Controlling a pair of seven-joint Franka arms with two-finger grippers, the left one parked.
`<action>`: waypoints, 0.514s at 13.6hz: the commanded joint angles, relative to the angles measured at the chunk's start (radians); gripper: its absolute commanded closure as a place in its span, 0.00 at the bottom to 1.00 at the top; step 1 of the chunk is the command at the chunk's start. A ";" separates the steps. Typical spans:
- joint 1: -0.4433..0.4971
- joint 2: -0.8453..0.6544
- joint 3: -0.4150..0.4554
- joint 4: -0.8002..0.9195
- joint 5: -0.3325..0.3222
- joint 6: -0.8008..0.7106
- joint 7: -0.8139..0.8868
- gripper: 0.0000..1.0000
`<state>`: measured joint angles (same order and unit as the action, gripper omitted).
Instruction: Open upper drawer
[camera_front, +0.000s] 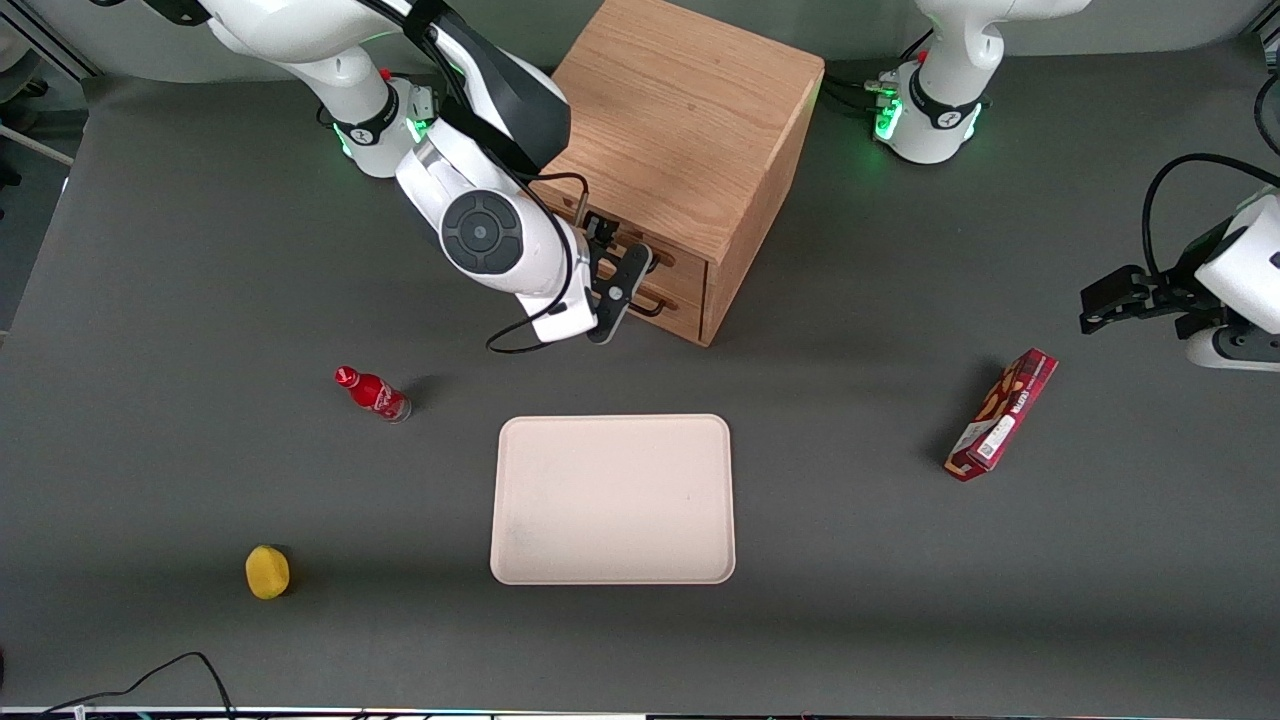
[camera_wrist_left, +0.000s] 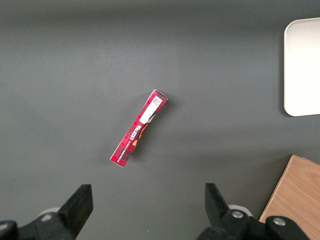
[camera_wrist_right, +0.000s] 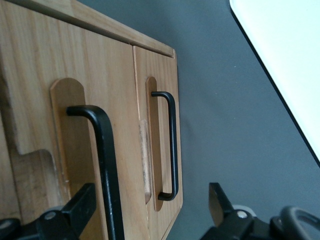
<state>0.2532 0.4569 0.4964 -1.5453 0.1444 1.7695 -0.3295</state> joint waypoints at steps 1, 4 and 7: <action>0.011 -0.001 -0.006 -0.016 -0.003 0.028 0.014 0.00; 0.011 -0.003 -0.006 -0.042 -0.025 0.056 0.013 0.00; 0.011 -0.003 -0.006 -0.058 -0.031 0.071 0.013 0.00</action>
<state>0.2540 0.4578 0.4964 -1.5872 0.1323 1.8163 -0.3295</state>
